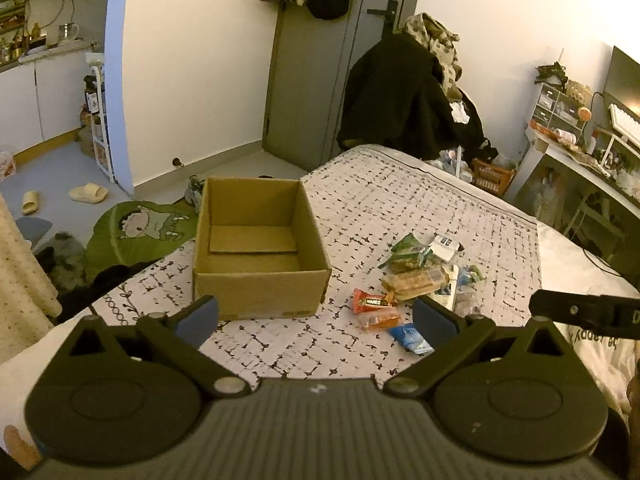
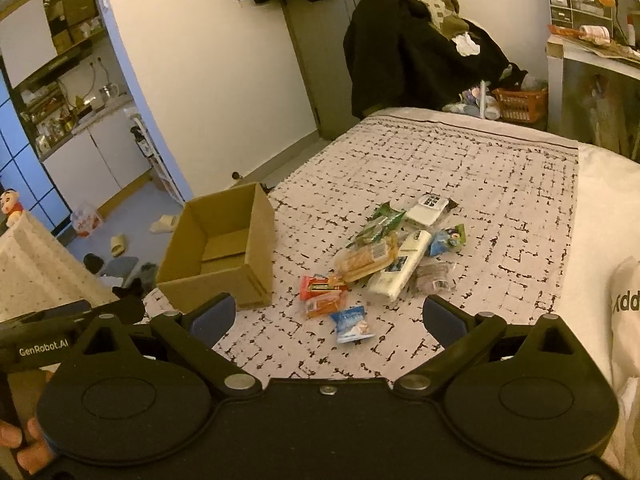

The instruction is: Organize snacks

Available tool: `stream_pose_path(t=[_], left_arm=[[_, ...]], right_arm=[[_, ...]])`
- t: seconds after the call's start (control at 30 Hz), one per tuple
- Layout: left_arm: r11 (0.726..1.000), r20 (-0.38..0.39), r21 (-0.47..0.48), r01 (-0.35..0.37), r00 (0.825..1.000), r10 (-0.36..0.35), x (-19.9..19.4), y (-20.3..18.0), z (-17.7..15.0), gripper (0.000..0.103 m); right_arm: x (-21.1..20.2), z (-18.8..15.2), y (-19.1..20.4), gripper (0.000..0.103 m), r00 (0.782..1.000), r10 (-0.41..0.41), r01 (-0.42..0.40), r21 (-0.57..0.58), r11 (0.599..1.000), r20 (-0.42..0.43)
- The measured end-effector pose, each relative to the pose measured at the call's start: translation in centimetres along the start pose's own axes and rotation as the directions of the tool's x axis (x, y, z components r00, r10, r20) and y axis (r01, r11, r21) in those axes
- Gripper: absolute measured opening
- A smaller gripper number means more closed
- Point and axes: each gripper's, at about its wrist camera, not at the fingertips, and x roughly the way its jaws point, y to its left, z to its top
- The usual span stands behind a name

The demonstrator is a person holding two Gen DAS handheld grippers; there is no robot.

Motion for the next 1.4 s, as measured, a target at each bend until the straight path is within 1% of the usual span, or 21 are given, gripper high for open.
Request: stream_pose_path(t=[0.13,0.27,0.33,0.43,0.63,0.7,0.77,0.83,0.9,1.0,1.07,1.17,1.3,1.4], left_arm=[[1.000,-0.020,-0.007,0.008,1.000,-0.008,1.5,-0.5,0.1,0.100],[1.000,-0.034,-0.009,0.015,0.999,-0.016,2.9,-1.1,0.1,0.100],[1.000,-0.038,-0.009,0.008,0.999,-0.008,3.5,-1.4,0.1,0.100],[1.000,-0.051,-0.009,0.011,0.999,-0.012,4.5,-1.9,0.2,0.100],[0.999,-0.072,-0.025,0.032,0.997,-0.034,6.7,-2.9,0.1,0.099],[0.999,-0.085,-0.020,0.040,0.996,-0.042,7.5,-3.4,-0.1,0.097],[0.999,-0.102,-0.018,0.045,0.994,-0.047,8.3,-3.9,-0.2,0.095],[0.999,-0.120,-0.019,0.045,0.992,-0.047,9.2,-4.2,-0.4,0.092],[0.999,-0.134,-0.021,0.050,0.990,-0.053,10.0,-4.5,-0.6,0.090],[0.998,-0.156,-0.026,0.065,0.985,-0.068,11.4,-4.9,-0.9,0.084],[0.996,-0.180,-0.020,0.084,0.980,-0.086,12.4,-5.4,-1.1,0.077],[0.995,-0.220,-0.024,0.098,0.970,-0.101,14.0,-5.8,-1.4,0.069],[0.994,-0.260,-0.029,0.102,0.960,-0.106,15.8,-6.3,-2.1,0.069],[0.993,-0.284,-0.036,0.110,0.952,-0.115,17.1,-6.8,-2.5,0.069]], right_arm=[[1.2,0.6,-0.9,0.100,1.000,0.006,-0.006,0.026,1.000,-0.013],[2.5,1.0,-1.8,0.100,0.999,-0.007,0.008,0.047,0.999,-0.035],[3.2,1.0,-2.1,0.100,0.999,-0.007,0.009,0.050,0.999,-0.051],[4.0,1.2,-2.9,0.095,0.997,0.001,0.004,0.068,0.998,-0.075],[5.7,1.8,-5.1,0.093,0.996,0.000,0.010,0.114,0.993,-0.091],[6.4,1.8,-5.8,0.089,0.995,0.006,0.008,0.134,0.991,-0.102],[7.3,1.7,-6.6,0.088,0.993,0.010,0.008,0.158,0.987,-0.114],[8.2,1.6,-7.3,0.081,0.992,0.020,0.003,0.176,0.984,-0.127],[9.0,1.5,-8.0,0.072,0.989,0.028,0.001,0.190,0.982,-0.146],[10.4,1.5,-8.9,0.068,0.984,0.034,0.003,0.206,0.979,-0.174],[11.1,1.4,-9.4,0.068,0.982,0.039,0.001,0.216,0.976,-0.182],[12.3,1.3,-10.4,0.065,0.980,0.044,0.004,0.242,0.970,-0.193],[13.9,1.2,-11.3,0.059,0.976,0.046,0.008,0.243,0.970,-0.213],[15.0,1.1,-12.0,0.058,0.973,0.036,0.020,0.243,0.970,-0.227]])
